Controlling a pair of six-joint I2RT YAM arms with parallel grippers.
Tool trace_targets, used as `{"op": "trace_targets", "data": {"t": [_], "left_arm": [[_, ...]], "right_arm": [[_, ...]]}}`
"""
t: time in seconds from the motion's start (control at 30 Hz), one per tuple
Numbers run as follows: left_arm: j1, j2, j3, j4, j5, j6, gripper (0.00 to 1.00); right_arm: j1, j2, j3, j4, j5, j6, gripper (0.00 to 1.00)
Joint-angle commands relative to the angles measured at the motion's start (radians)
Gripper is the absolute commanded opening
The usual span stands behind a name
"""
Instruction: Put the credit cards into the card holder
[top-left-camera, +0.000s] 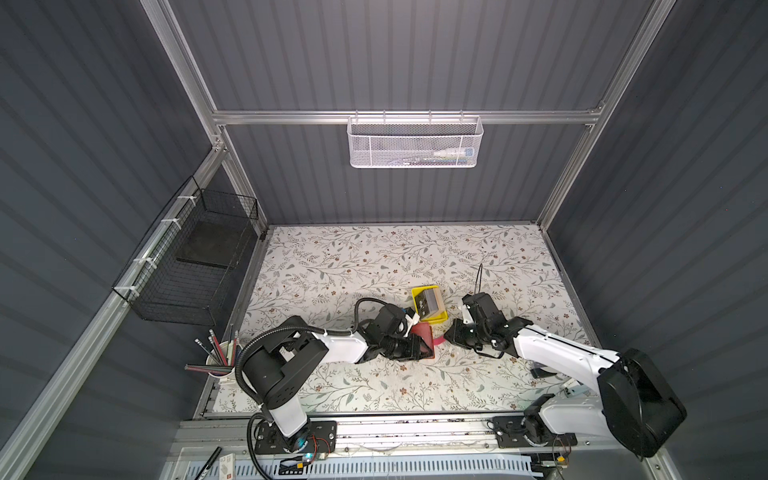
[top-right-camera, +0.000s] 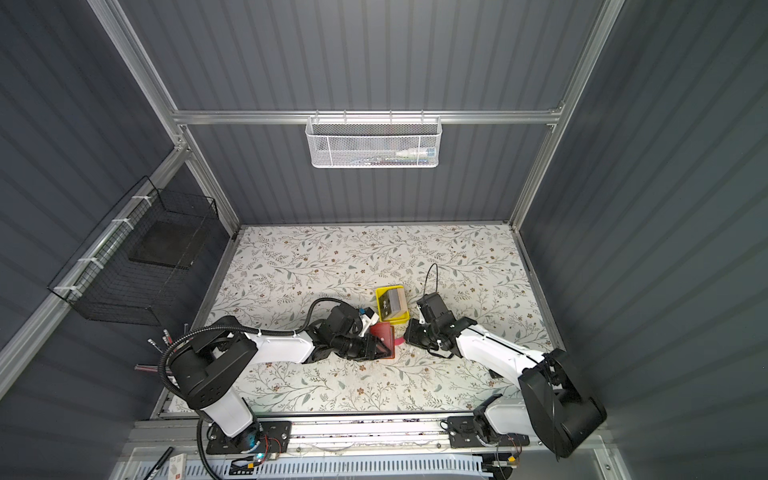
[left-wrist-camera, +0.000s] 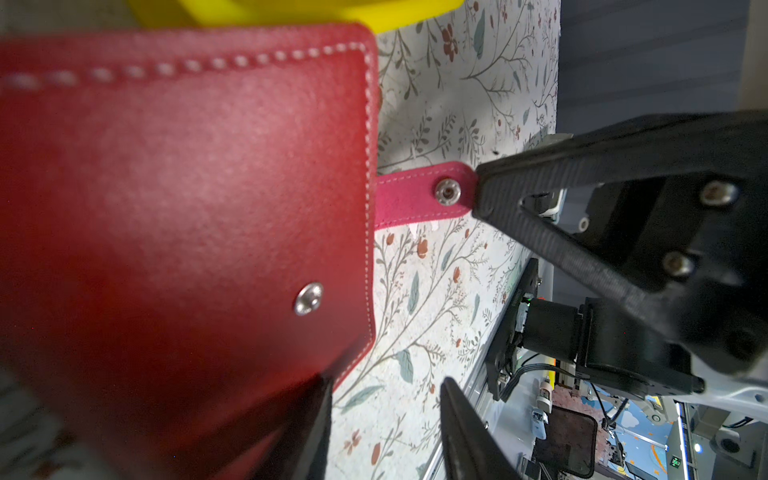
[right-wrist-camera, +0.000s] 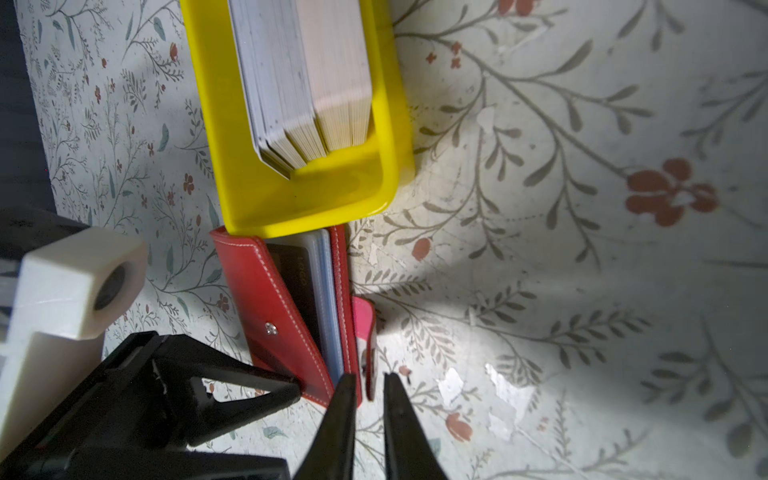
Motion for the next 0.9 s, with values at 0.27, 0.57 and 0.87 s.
{"op": "trace_targets", "data": {"t": [0.27, 0.57, 0.87], "left_arm": [[-0.005, -0.021, -0.001, -0.060, -0.033, 0.007, 0.44], [0.012, -0.062, 0.061, -0.189, -0.088, 0.079, 0.43], [0.143, -0.105, 0.123, -0.349, -0.083, 0.200, 0.43]], "right_arm": [[-0.007, 0.028, 0.029, -0.008, -0.019, -0.035, 0.13], [-0.005, 0.033, 0.026, -0.007, -0.031, -0.038, 0.08], [0.008, -0.001, 0.001, -0.023, -0.032, -0.014, 0.05]]}}
